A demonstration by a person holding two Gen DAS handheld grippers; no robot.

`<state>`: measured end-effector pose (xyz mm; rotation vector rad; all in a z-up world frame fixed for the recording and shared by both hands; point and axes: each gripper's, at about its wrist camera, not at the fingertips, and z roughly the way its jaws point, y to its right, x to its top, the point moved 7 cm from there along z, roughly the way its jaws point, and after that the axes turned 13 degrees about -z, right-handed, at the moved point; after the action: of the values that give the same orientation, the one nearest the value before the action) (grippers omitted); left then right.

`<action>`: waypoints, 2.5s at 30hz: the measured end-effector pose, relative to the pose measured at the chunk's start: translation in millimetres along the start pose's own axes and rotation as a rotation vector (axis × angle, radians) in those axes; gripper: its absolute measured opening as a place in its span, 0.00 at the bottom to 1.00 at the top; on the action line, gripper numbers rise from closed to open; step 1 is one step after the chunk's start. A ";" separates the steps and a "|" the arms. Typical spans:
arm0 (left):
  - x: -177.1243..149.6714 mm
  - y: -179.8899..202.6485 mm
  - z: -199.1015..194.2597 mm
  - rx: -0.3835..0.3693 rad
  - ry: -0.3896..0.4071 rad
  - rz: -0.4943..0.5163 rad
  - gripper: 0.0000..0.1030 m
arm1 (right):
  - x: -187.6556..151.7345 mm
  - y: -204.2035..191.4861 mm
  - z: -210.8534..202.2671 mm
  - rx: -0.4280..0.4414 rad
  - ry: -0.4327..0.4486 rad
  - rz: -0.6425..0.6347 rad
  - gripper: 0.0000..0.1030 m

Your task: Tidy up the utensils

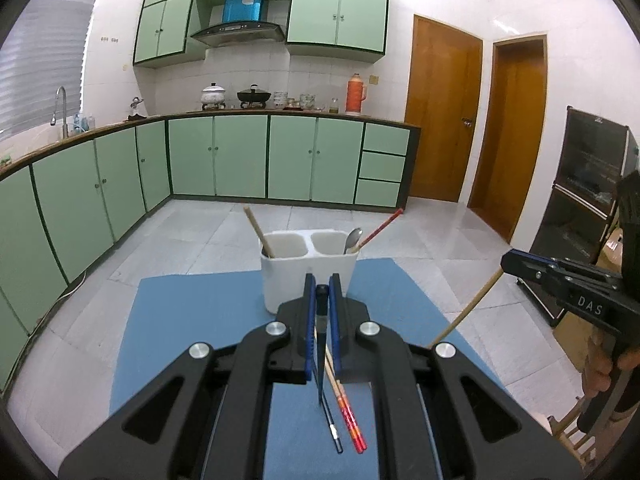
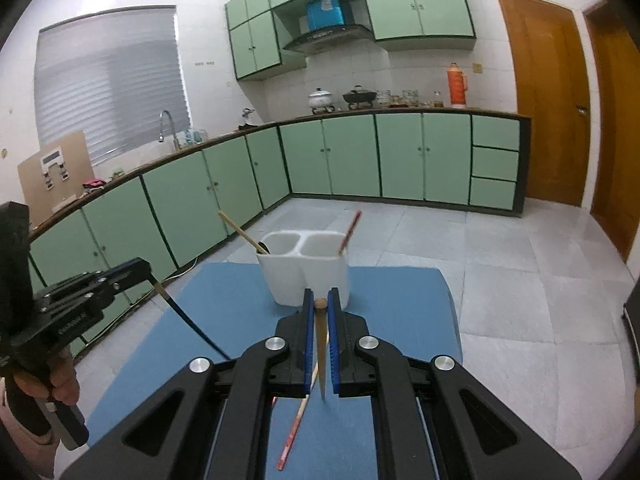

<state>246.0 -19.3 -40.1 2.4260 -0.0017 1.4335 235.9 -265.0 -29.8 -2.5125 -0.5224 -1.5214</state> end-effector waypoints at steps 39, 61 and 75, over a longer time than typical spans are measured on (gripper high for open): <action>166.3 36.5 66.6 -0.011 0.416 -0.006 0.05 | 160.0 24.8 87.6 -0.071 0.178 -0.048 0.06; 97.9 -10.1 116.0 0.046 0.187 -0.036 0.45 | 91.2 33.7 128.2 -0.043 0.074 0.009 0.27; -6.7 -35.6 37.4 0.069 0.089 -0.044 0.86 | -21.2 -1.3 52.3 -0.100 0.046 0.050 0.62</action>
<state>280.4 3.0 -72.2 2.3988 0.1223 1.5445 269.8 -252.1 -73.2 -2.5360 -0.3830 -1.6210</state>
